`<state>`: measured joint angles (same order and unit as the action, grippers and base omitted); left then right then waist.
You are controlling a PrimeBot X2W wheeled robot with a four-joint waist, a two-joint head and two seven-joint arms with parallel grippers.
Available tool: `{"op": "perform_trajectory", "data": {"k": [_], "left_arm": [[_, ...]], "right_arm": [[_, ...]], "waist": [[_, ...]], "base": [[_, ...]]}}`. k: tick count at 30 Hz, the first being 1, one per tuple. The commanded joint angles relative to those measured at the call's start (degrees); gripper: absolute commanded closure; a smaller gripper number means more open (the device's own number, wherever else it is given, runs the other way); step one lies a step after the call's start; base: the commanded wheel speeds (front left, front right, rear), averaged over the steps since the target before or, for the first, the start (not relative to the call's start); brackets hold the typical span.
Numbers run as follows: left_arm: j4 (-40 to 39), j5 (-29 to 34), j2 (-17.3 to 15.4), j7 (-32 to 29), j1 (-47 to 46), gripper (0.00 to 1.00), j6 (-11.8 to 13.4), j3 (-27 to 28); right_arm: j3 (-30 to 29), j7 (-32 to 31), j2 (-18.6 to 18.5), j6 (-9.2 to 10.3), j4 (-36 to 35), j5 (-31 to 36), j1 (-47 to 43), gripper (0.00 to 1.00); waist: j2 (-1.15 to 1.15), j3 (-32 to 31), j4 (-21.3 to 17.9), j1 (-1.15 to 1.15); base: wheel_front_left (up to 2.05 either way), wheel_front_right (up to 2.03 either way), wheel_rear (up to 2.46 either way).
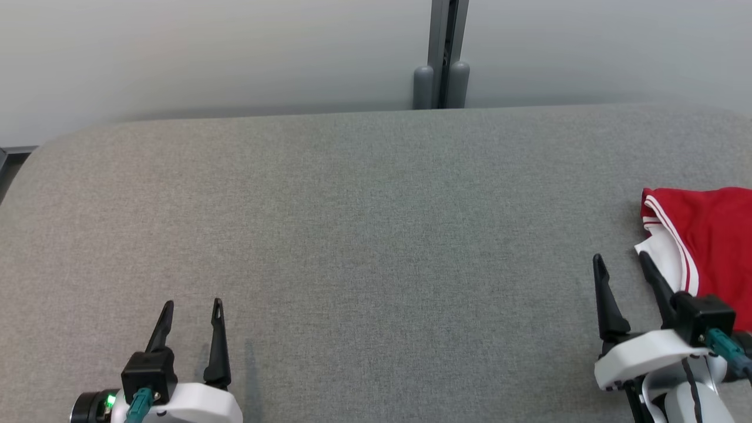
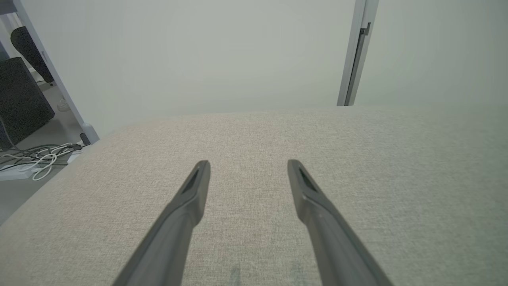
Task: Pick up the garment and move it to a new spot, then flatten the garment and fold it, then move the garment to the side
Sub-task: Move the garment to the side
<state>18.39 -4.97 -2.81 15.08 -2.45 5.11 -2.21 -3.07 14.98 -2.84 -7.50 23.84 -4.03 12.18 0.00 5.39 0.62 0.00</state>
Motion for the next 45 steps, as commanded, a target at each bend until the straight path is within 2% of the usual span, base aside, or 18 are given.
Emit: {"op": "perform_trajectory", "data": {"k": [1,7,16,22,32,45], "left_arm": [[-0.3,-0.2,-0.2,0.1,1.1,0.00,0.3,0.6],[-0.4,-0.5,-0.2,0.1,3.0,0.00,0.3,2.1],[0.3,-0.6,-0.2,0.1,4.2,0.00,0.2,2.7],[0.9,-1.7,-0.2,0.1,4.5,0.00,-0.8,2.6],[1.6,-3.4,-0.2,0.1,4.7,0.00,-2.0,2.3],[3.1,-3.6,-0.2,0.1,4.1,0.00,-2.2,2.0]], "right_arm": [[0.5,0.3,-0.3,0.02,-0.4,-0.9,-1.4,0.00],[1.6,0.3,-0.3,0.02,-0.6,-3.5,-5.1,0.00],[3.3,0.3,-0.3,0.02,0.6,-3.5,-6.6,0.00],[4.0,0.3,-0.3,0.02,1.2,-4.1,-6.8,0.00],[4.4,0.3,-0.2,0.02,2.0,-2.3,-6.8,0.00],[4.3,0.3,-0.3,0.02,3.0,-1.9,-5.8,0.00]], "waist": [[0.00,-0.9,0.2,0.00],[0.00,-4.1,0.1,0.00],[0.00,-5.6,-0.3,0.00],[0.00,-6.3,-0.6,0.00],[0.00,-6.8,-1.1,0.00],[0.00,-5.7,-1.7,0.00]], "base": [[0.00,0.00,0.00],[0.00,0.00,0.00],[0.00,0.00,0.00],[0.00,0.00,0.00],[0.00,0.00,0.00],[0.00,0.00,0.00]]}}
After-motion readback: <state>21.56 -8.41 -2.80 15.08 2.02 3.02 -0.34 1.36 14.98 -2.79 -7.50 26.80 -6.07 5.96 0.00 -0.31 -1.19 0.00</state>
